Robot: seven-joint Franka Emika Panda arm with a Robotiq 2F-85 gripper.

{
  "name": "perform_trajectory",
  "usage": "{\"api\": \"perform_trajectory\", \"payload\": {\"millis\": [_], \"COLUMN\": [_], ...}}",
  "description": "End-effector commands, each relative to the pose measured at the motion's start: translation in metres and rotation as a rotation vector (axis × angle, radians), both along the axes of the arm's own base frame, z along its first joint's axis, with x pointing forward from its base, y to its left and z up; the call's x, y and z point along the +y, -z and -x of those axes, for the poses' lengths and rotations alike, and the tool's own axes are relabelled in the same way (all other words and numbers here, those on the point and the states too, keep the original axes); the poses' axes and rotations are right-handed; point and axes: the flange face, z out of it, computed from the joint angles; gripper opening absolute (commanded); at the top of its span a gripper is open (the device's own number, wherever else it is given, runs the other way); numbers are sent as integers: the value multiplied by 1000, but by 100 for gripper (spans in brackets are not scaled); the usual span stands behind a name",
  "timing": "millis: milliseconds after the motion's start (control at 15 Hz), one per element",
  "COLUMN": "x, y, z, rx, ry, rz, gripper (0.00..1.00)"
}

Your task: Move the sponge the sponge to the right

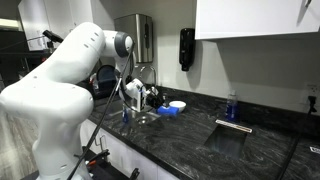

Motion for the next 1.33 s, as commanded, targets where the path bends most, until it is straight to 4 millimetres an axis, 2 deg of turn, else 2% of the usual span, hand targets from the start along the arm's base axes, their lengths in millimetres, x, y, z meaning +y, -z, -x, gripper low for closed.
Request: {"api": "perform_trajectory", "payload": {"millis": [0,267,600,667,1067,1267], "x": [-9,-3,15,18,24,25], "y": [-1,-1,-13,-17,-27,-32], "z": [13,13,16,17,23,30], "rx": [3,2,-11,-17,-30,-13], "ry": [4,-21,-81,-94,-131,-129], "rz": [-50,-70,-138,-152,-195,-163], "gripper": [33,61,97,100,100,100]}}
